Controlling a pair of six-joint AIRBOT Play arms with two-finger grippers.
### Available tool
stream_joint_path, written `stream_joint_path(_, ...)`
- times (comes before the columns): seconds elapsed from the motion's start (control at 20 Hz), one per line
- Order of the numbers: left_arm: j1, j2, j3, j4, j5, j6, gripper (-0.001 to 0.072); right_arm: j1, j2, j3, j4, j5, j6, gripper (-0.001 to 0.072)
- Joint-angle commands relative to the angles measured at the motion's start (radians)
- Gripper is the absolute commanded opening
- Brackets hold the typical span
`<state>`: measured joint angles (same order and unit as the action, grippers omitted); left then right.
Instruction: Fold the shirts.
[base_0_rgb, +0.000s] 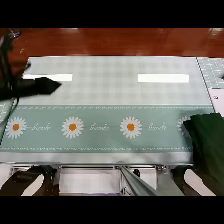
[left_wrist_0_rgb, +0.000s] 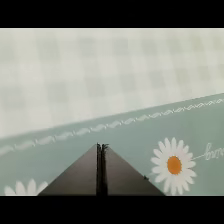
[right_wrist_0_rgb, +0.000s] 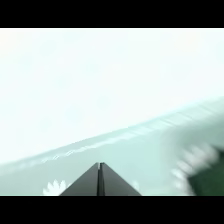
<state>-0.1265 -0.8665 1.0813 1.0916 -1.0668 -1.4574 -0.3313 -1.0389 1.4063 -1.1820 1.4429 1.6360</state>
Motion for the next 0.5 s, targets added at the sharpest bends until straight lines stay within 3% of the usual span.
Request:
stream_joint_path(0.0,-0.087,-0.211,0.26,0.22,-0.109,-0.043,0.0019,0.431,-0.117,-0.023,-0.217,-0.153,-0.004,0.0022)
stream_joint_path(0.2,-0.077,-0.285,0.108,0.286,-0.148,-0.085,0.0019,0.614,-0.267,-0.145,-0.408,-0.213,0.116,0.0021)
stream_joint_path(0.45,0.002,-0.29,0.079,0.329,-0.153,-0.085,0.0021,0.599,-0.339,-0.159,-0.406,-0.231,0.19,0.0022)
